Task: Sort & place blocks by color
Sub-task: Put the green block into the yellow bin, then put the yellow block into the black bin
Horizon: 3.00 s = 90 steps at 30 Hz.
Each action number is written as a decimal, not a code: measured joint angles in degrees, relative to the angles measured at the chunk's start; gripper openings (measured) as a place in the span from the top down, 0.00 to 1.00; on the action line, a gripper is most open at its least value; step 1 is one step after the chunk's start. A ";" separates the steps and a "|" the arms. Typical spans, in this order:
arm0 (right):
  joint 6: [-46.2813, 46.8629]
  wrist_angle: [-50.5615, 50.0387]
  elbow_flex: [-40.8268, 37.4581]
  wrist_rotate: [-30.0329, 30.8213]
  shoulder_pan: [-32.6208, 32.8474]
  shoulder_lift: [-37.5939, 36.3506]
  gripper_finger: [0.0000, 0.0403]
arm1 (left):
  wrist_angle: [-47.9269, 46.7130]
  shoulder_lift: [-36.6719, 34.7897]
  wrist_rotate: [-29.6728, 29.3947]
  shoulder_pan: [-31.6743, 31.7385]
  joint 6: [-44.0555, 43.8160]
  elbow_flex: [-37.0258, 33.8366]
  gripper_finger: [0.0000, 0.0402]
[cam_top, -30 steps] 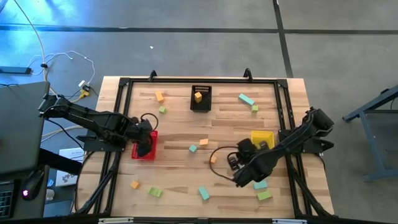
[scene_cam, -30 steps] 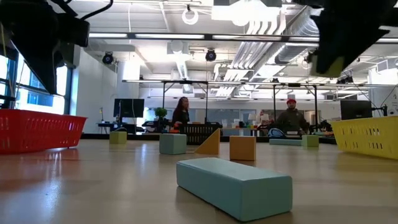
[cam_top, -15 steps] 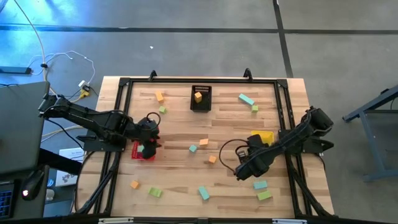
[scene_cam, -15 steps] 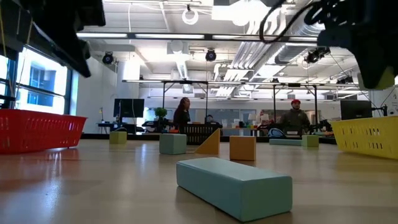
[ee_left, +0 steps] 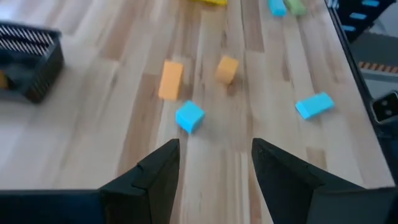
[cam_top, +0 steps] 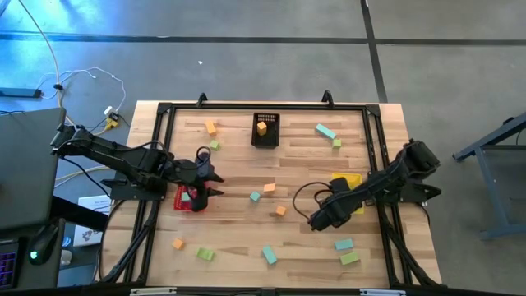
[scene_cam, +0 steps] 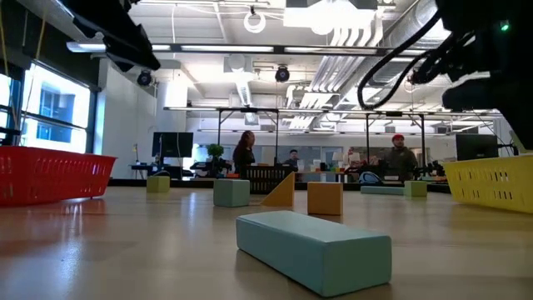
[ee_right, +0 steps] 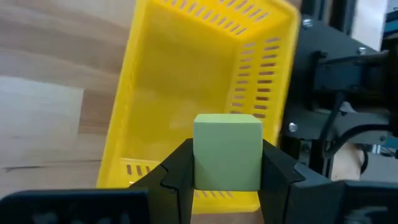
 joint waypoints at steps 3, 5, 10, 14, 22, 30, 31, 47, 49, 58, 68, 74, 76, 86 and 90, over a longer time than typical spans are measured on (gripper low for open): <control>-2.82 2.90 -1.57 -0.71 -1.29 0.00 0.74 | 1.45 0.00 -2.22 0.00 0.99 0.00 0.53; -4.00 3.93 -2.40 -0.66 -2.09 0.00 0.74 | 2.26 0.00 -3.11 0.02 1.67 0.00 0.53; -5.27 4.42 -4.00 -0.65 -3.66 0.00 0.71 | 3.79 0.00 -3.32 0.00 1.77 0.00 0.53; -7.51 4.38 -4.05 -0.50 -4.28 0.00 0.67 | 3.89 0.00 -3.32 0.02 1.78 0.00 0.53; -7.67 2.80 -4.00 -0.39 -4.35 0.00 0.56 | 6.46 4.25 -3.24 0.02 5.68 0.02 0.53; -7.61 1.22 -1.66 3.13 -4.35 0.00 0.59 | 14.70 11.00 -3.08 0.39 11.73 0.07 0.53; -7.61 0.63 -0.73 4.47 -4.35 -0.04 0.59 | 15.45 11.62 -2.86 0.64 12.50 0.03 0.53; -9.36 -4.52 15.28 23.52 -4.35 -0.04 0.62 | 24.17 16.20 -1.97 5.83 20.20 0.19 0.49; -9.38 -4.52 15.99 24.76 -4.35 -0.04 0.62 | 23.26 16.20 -1.79 6.23 20.23 1.26 0.46; -9.56 -4.45 16.31 25.39 -4.35 -0.04 0.62 | 24.68 16.25 2.60 7.72 24.22 5.79 0.34; -9.56 -2.92 16.31 26.22 -4.35 -0.04 0.62 | 28.47 22.95 4.31 10.60 23.16 5.79 0.34; -9.55 -2.58 16.31 26.22 -4.32 -0.04 0.62 | 33.80 30.48 4.79 10.52 22.29 5.79 0.34; -9.55 -2.37 16.28 26.23 -4.32 -0.04 0.62 | 35.78 32.99 4.79 10.54 22.29 5.79 0.34; -9.54 -1.64 16.28 26.24 -4.32 -0.04 0.62 | 42.10 41.71 4.66 10.54 22.31 5.75 0.34; -9.54 -1.23 16.28 26.24 -4.32 -0.04 0.62 | 45.03 44.48 4.66 10.54 22.31 5.75 0.34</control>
